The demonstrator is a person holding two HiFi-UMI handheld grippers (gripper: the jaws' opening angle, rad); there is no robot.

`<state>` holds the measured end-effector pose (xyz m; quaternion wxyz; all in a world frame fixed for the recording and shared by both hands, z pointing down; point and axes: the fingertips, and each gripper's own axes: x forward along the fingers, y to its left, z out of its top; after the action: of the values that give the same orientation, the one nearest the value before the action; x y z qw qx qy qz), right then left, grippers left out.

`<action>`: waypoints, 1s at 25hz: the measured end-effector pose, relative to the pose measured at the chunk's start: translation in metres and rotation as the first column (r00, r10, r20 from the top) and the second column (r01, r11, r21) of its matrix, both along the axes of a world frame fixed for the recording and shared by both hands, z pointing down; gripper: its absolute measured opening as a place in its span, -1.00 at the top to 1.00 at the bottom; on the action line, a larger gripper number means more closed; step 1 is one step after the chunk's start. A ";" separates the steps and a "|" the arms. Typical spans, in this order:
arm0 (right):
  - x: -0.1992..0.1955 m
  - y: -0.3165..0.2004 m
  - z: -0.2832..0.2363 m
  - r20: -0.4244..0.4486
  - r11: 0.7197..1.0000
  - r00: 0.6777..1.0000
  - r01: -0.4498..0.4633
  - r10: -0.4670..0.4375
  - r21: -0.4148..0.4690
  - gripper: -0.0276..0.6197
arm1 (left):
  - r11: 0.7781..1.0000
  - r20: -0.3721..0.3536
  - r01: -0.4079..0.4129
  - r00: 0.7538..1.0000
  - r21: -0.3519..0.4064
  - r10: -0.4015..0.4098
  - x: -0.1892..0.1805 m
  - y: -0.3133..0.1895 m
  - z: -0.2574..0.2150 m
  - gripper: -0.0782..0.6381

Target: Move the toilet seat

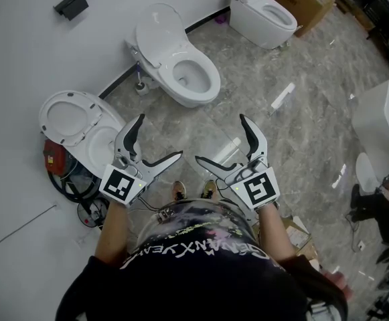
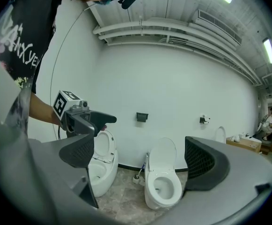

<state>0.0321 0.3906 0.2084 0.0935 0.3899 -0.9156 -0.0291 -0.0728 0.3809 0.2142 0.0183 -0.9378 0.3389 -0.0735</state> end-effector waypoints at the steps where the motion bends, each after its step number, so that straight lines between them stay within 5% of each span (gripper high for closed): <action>1: 0.001 0.000 -0.001 0.002 1.000 1.000 -0.001 0.001 0.001 -0.89 | 1.000 -0.001 0.000 1.000 -0.001 0.000 0.000 0.000 0.000 -0.65; 25: 0.062 0.035 0.009 -0.005 0.999 1.000 0.020 -0.020 0.038 -0.89 | 0.998 0.007 0.057 0.998 0.020 -0.057 0.053 0.039 0.005 -0.65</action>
<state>0.0941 0.4260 0.2170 0.0881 0.3823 -0.9186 -0.0484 -0.0195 0.4203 0.2191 0.0269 -0.9272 0.3663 -0.0740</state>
